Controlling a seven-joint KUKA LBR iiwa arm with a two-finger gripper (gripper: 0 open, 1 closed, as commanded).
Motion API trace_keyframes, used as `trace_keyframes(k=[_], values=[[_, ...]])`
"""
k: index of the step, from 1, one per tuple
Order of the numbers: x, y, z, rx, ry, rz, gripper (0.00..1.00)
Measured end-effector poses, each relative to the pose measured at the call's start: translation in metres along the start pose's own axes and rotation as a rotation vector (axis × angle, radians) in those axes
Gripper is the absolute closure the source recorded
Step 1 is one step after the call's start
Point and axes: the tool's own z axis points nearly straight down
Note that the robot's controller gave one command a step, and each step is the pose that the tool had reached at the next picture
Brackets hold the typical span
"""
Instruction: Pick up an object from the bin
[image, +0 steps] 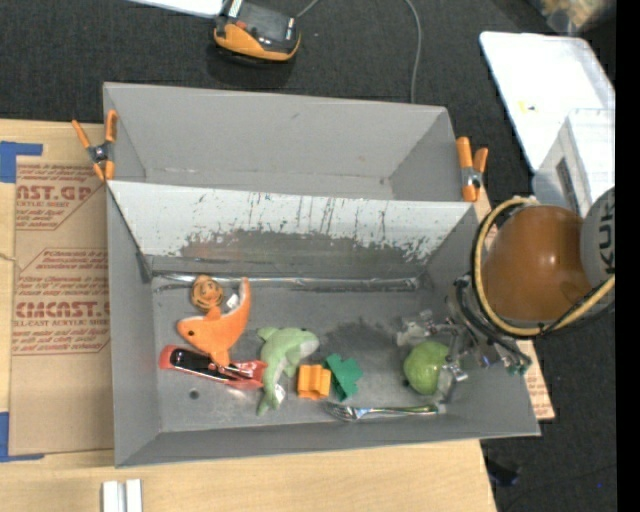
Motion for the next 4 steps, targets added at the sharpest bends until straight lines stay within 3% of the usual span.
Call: trace_keyframes(k=[1,2,3,4], values=[[-0.018,-0.005,-0.033,0.006,-0.010,-0.151,0.00],[0.010,-0.014,0.001,0.004,-0.012,-0.229,0.00],[0.016,-0.009,0.009,0.006,-0.014,-0.342,0.00],[0.019,-0.008,0.018,0.007,-0.025,-0.347,0.00]])
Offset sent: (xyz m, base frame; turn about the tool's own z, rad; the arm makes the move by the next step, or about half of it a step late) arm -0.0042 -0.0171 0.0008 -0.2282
